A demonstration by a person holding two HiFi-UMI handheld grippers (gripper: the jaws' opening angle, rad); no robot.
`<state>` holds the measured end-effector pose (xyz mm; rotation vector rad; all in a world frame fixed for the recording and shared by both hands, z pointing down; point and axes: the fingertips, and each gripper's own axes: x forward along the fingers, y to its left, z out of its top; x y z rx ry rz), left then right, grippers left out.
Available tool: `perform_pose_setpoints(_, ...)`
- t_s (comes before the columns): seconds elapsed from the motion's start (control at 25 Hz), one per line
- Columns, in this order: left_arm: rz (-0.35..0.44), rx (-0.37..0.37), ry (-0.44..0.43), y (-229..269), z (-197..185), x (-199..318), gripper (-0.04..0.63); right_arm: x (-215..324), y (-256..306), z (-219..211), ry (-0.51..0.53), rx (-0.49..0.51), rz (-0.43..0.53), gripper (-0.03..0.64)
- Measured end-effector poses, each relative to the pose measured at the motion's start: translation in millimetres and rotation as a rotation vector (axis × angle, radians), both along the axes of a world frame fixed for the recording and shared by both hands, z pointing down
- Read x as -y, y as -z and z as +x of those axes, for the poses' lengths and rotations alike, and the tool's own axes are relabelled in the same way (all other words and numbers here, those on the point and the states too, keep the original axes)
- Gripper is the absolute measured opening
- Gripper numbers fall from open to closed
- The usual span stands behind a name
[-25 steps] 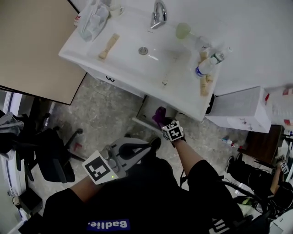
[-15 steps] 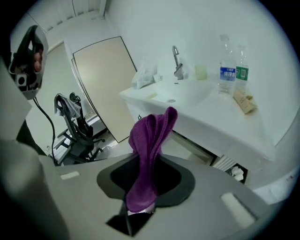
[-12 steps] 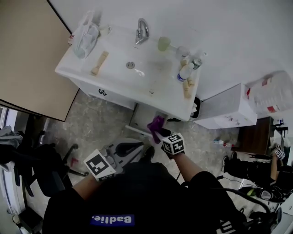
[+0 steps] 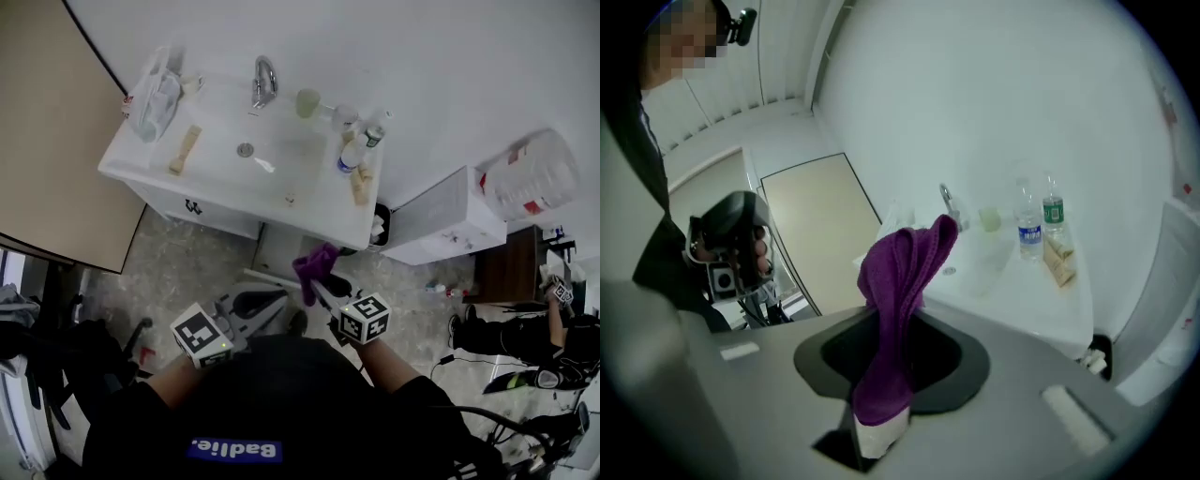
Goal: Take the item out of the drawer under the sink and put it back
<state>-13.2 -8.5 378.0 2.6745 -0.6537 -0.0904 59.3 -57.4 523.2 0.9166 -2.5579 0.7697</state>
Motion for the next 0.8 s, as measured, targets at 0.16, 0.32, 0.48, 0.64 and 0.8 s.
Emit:
perform_pose_setpoints(0.16, 0.007, 0.007, -0.023, 3, 7, 2, -0.011, -10, 50, 2, -0.008, 0.061, 0.082, 0.086)
perform_pose_setpoints(0.32, 0.011, 0.005, -0.033, 7, 12, 3, -0.011, -17, 90, 6, -0.027, 0.129, 0.129, 0.086)
perform_pose_setpoints(0.48, 0.006, 0.001, -0.033, 5, 13, 3, -0.011, -19, 114, 8, -0.047, 0.188, 0.144, 0.087)
perform_pose_setpoints(0.64, 0.012, 0.0, -0.042, 7, 15, 2, -0.011, -30, 135, 5, -0.034, 0.219, 0.18, 0.087)
perform_pose_setpoints(0.8, 0.016, -0.001, -0.051, 14, 19, 2, -0.011, -38, 151, 9, -0.036, 0.251, 0.213, 0.087)
